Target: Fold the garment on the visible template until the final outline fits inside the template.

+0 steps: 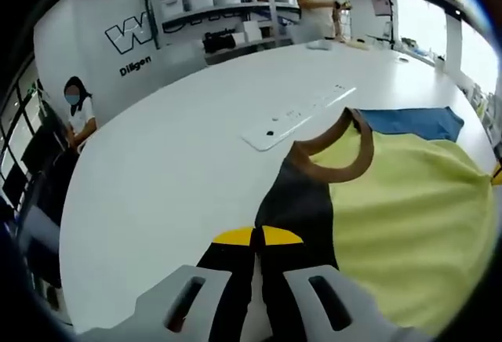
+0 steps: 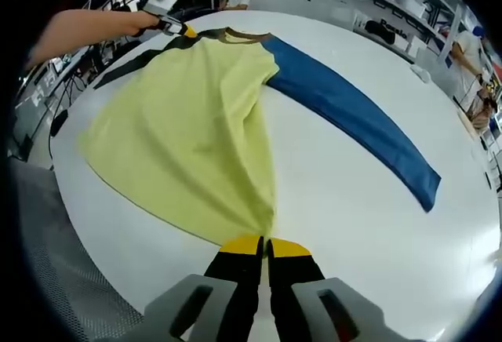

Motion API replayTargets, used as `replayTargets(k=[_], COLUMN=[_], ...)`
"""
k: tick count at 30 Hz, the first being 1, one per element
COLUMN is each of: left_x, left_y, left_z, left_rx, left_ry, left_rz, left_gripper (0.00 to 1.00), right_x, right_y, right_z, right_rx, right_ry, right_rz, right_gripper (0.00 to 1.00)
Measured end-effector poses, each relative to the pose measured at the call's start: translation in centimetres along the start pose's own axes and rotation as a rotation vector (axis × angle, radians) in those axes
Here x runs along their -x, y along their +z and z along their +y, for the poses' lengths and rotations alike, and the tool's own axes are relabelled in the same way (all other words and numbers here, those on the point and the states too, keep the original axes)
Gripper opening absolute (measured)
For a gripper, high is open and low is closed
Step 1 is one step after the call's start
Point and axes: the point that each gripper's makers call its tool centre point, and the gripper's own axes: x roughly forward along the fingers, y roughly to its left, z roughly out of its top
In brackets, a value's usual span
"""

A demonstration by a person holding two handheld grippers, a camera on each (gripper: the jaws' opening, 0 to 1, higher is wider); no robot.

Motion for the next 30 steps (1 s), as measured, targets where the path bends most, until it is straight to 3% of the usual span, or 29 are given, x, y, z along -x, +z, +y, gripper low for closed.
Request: replayTargets(k=[13,30], left_x=[-0.35,-0.27], left_y=[-0.5,-0.58], left_z=[-0.05,0.31], left_rx=[-0.05,-0.038], left_ry=[0.015,0.022], left_rz=[0.022,0.017], left_gripper=[0.04,0.08], right_x=[-0.02,0.11], right_y=[0.02,-0.24], right_z=[-0.09,0.64], right_rx=[0.0,-0.023], right_ry=[0.001,0.033], right_rz=[0.006,0.038], right_gripper=[0.0,0.0])
